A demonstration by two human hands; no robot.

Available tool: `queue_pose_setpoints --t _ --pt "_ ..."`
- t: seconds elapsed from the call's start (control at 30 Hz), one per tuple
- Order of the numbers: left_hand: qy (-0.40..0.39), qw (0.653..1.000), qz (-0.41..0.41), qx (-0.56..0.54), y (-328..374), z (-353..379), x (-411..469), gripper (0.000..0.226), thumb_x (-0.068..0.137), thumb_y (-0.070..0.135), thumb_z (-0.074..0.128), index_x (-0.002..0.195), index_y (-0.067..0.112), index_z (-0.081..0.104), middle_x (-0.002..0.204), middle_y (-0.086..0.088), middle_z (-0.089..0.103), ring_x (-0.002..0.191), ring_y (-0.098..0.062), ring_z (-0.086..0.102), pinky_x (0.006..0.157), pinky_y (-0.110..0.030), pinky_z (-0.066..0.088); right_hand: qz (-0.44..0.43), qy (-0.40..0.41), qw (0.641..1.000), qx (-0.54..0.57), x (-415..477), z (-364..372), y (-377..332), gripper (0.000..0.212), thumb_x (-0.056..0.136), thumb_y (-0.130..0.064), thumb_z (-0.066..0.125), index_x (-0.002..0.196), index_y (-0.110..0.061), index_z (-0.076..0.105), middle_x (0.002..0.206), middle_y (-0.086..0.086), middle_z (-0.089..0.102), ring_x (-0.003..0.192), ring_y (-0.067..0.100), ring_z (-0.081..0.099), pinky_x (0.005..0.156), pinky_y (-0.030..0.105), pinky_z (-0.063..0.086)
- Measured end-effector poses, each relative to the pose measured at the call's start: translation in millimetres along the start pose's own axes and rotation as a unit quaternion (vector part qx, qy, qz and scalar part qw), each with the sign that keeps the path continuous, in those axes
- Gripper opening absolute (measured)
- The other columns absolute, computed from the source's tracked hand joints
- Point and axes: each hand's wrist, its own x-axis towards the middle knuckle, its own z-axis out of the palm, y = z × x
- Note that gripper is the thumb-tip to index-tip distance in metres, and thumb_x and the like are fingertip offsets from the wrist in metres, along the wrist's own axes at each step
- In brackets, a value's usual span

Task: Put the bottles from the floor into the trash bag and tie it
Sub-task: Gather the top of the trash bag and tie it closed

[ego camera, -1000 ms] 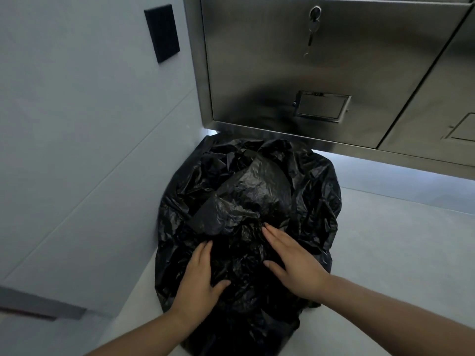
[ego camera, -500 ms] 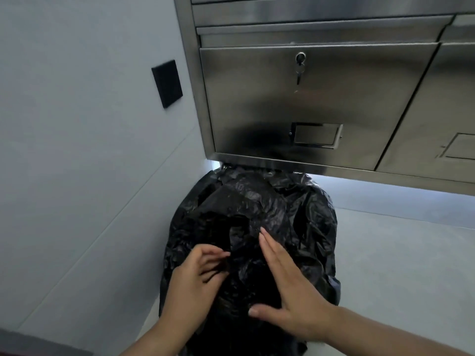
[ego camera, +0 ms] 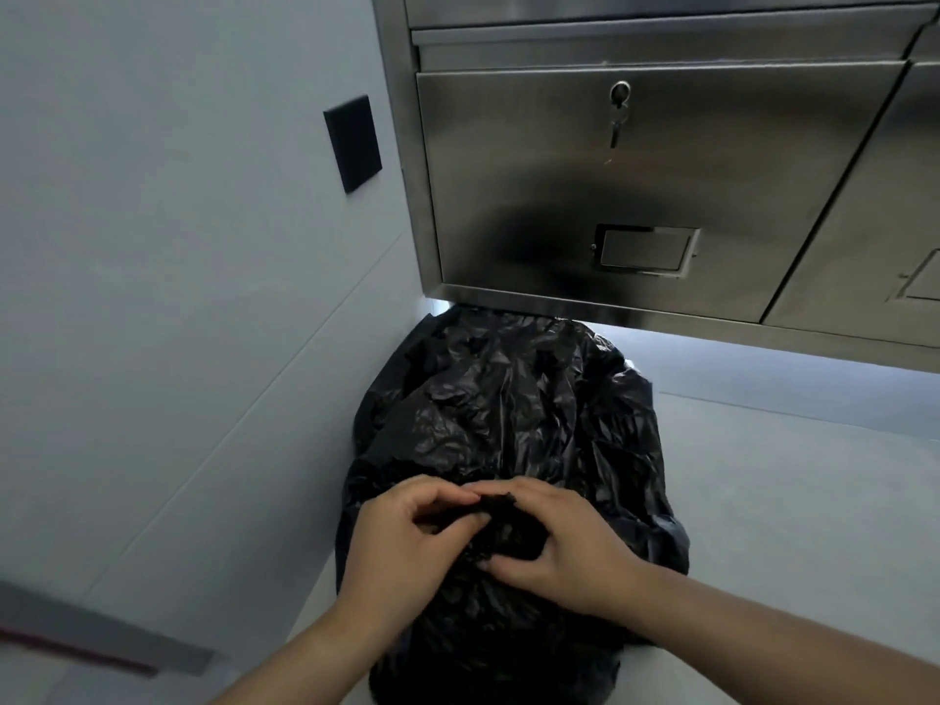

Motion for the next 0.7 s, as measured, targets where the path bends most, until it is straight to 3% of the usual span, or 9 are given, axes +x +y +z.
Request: queue_pose_setpoints --t 0.1,0.2,0.33,0.5,0.57,0.63,0.7 --pt "0.015 0.997 0.069 0.034 -9 -9 0 0.017 0.078 0.033 0.068 0.090 0.045 0.068 0.099 0.021 0.066 0.094 0.002 0.063 0.078 -0.007 0.045 0.014 0.032 0.999 0.029 7 -6 2 0.053 0.072 -0.036 0.072 0.120 -0.041 0.053 0.116 -0.015 0.063 0.109 -0.004 0.056 0.096 0.028 0.045" --pt "-0.037 0.987 0.131 0.084 -18 -11 1 0.025 0.088 0.043 0.054 0.112 0.044 0.060 0.115 0.021 0.057 0.111 -0.001 0.056 0.090 -0.008 0.039 0.028 0.042 0.997 0.066 12 -16 4 0.049 0.074 -0.031 0.074 0.120 -0.033 0.059 0.118 -0.015 0.064 0.112 -0.003 0.055 0.099 0.031 0.044" --pt "-0.086 0.976 0.146 0.139 -26 -1 4 0.036 0.093 0.050 0.039 0.128 0.049 0.045 0.121 0.030 0.045 0.116 0.005 0.048 0.093 -0.004 0.032 0.011 0.027 0.996 0.079 10 -27 0 0.064 0.078 -0.030 0.071 0.134 -0.042 0.043 0.132 -0.022 0.053 0.123 -0.006 0.045 0.104 0.022 0.038" --pt "-0.111 0.982 0.106 0.109 -25 16 6 0.033 0.093 0.043 0.043 0.123 0.054 0.045 0.118 0.027 0.050 0.113 0.007 0.049 0.091 -0.004 0.033 0.019 -0.032 0.999 -0.028 -2 -36 3 0.095 0.072 -0.056 0.069 0.139 -0.057 0.003 0.138 -0.020 0.041 0.126 -0.011 0.034 0.103 0.010 0.027" --pt "-0.113 0.987 0.089 0.076 -23 24 5 0.032 0.091 0.034 0.051 0.119 0.050 0.049 0.117 0.023 0.056 0.111 0.008 0.051 0.091 -0.005 0.036 0.026 -0.075 0.992 -0.100 -8 -36 7 0.105 0.062 -0.068 0.069 0.137 -0.060 -0.004 0.137 -0.011 0.038 0.126 0.001 0.034 0.104 0.018 0.032" --pt "-0.100 0.992 0.055 0.050 -21 30 1 0.031 0.087 0.028 0.061 0.110 0.049 0.055 0.111 0.024 0.061 0.106 0.011 0.054 0.088 -0.004 0.038 0.031 -0.103 0.980 -0.168 -11 -33 12 0.105 0.060 -0.068 0.068 0.137 -0.060 -0.002 0.135 -0.004 0.039 0.123 0.013 0.037 0.101 0.031 0.040" --pt "-0.073 0.997 -0.016 0.002 -27 35 -4 0.028 0.082 0.024 0.068 0.102 0.042 0.058 0.102 0.016 0.067 0.098 0.005 0.061 0.086 -0.011 0.044 0.031 -0.089 0.980 -0.177 -12 -26 18 0.097 0.065 -0.059 0.071 0.141 -0.051 0.012 0.131 -0.005 0.046 0.119 0.014 0.045 0.098 0.032 0.042"
